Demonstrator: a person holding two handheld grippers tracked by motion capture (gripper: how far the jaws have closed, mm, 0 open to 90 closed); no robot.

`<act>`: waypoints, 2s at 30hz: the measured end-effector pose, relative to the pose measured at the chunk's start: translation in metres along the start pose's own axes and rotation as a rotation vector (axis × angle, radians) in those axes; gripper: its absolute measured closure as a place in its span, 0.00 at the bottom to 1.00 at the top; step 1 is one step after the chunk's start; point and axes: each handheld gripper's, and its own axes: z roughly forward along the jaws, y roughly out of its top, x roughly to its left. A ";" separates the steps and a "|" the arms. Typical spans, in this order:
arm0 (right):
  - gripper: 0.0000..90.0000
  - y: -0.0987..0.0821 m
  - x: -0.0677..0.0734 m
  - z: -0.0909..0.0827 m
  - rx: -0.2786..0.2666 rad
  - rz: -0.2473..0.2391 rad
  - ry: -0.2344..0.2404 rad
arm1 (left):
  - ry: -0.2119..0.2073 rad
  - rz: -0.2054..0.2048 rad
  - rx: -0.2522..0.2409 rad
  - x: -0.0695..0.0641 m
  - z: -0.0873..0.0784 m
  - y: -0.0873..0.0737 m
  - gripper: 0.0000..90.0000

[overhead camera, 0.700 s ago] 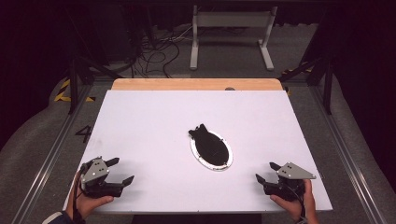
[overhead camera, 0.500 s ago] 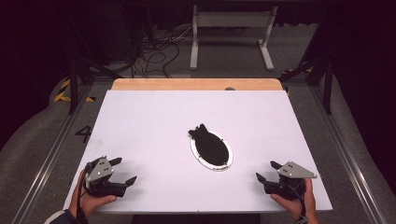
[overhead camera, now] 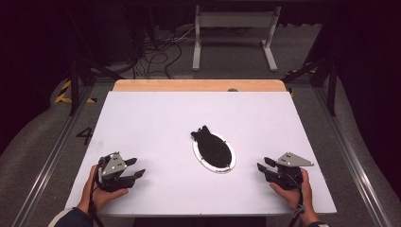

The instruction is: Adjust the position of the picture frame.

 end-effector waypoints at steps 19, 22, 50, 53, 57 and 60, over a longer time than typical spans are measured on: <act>1.00 0.024 0.061 0.025 0.036 -0.103 0.235 | -0.125 0.065 -0.058 0.020 0.085 0.093 1.00; 1.00 0.026 0.073 0.031 0.052 -0.129 0.259 | -0.135 0.074 -0.046 0.017 0.103 0.108 1.00; 1.00 0.027 0.097 0.049 0.086 -0.162 0.190 | -0.082 0.009 0.123 0.012 0.199 0.159 0.92; 1.00 0.027 0.096 0.049 0.087 -0.159 0.183 | -0.122 0.034 0.137 0.012 0.196 0.158 0.93; 1.00 0.027 0.094 0.049 0.087 -0.157 0.176 | -0.142 0.066 0.144 0.012 0.191 0.155 0.94; 1.00 0.026 0.091 0.048 0.087 -0.152 0.181 | -0.147 0.094 0.153 0.011 0.185 0.151 0.95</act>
